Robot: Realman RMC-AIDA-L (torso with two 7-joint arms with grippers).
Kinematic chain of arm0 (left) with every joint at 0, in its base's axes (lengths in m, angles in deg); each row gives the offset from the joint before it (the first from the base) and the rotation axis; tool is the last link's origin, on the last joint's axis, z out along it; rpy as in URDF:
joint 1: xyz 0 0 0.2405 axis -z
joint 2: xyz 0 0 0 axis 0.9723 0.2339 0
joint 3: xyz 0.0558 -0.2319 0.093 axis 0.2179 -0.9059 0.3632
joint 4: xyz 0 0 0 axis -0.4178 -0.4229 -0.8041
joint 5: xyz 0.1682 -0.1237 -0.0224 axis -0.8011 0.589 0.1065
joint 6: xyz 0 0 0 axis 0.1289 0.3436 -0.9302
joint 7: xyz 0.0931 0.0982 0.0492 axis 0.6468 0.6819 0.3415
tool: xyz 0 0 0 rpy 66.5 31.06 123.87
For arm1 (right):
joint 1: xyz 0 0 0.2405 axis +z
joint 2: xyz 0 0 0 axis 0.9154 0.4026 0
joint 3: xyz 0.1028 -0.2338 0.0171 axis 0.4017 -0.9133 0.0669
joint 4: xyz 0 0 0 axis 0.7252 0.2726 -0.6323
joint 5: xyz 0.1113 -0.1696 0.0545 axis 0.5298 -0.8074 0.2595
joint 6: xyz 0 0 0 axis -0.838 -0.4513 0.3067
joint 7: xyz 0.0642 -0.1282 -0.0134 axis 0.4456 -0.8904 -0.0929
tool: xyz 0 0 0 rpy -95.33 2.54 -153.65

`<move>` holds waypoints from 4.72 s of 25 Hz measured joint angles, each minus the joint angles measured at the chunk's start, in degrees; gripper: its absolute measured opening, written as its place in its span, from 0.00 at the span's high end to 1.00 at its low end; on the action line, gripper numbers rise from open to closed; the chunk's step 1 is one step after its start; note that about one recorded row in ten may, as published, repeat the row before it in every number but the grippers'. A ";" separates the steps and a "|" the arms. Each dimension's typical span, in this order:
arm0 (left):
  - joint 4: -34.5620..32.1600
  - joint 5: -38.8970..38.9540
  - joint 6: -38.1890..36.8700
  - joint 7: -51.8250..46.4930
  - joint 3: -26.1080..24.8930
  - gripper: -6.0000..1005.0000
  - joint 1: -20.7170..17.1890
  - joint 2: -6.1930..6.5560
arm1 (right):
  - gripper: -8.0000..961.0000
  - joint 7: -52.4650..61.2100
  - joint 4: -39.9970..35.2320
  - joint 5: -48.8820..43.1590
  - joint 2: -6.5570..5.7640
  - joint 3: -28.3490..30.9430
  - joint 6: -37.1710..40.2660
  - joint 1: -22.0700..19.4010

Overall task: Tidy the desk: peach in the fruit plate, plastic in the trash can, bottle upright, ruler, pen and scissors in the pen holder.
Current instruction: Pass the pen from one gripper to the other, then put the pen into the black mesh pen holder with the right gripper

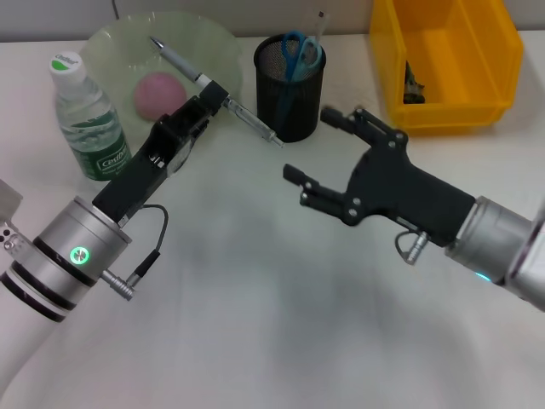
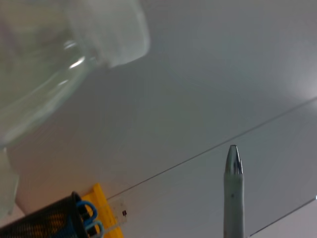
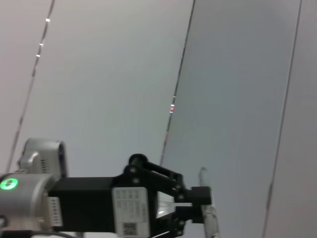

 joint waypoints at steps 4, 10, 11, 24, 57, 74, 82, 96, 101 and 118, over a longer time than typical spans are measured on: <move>0.51 -0.01 0.54 -3.31 -0.04 0.85 0.00 0.00 | 0.16 -2.48 2.36 -0.07 0.00 2.08 -1.25 1.70; 2.17 -0.42 1.70 -5.44 -0.69 0.85 0.09 0.00 | 0.17 -3.80 4.05 -0.69 -0.01 3.34 -3.95 4.10; 2.89 -0.48 1.84 -5.50 -1.12 0.85 0.28 0.00 | 0.17 -5.32 4.79 -0.70 -0.01 3.58 -4.52 4.63; 4.91 -0.48 2.82 -5.29 -2.49 0.85 0.65 0.00 | 0.21 -9.97 7.30 -0.79 -0.01 6.04 -5.97 5.67; 4.11 -5.27 2.74 -4.73 -5.20 0.85 1.07 -0.04 | 0.86 -10.06 8.39 -1.27 0.10 7.09 -5.71 5.76; 0.32 -8.31 2.35 -4.57 -5.32 0.21 0.74 0.01 | 0.86 -5.62 7.32 -1.42 -0.13 8.46 -3.57 4.05; -9.36 -18.53 1.77 13.32 -5.10 0.20 0.77 0.16 | 0.86 33.12 -13.91 -6.69 -0.65 6.99 3.62 -2.23; -15.41 -27.25 -5.00 40.14 -5.01 0.21 -3.36 0.53 | 0.86 91.32 -47.75 -27.52 -7.82 1.19 4.76 3.91; -16.13 -27.29 -5.18 40.33 -5.08 0.21 -3.94 0.58 | 0.86 104.77 -50.90 -39.11 -10.54 -1.45 2.83 12.20; -16.85 -26.91 -4.90 39.96 -5.49 0.21 -4.66 0.61 | 0.85 118.13 -43.56 -58.38 -9.27 -14.67 -8.81 32.45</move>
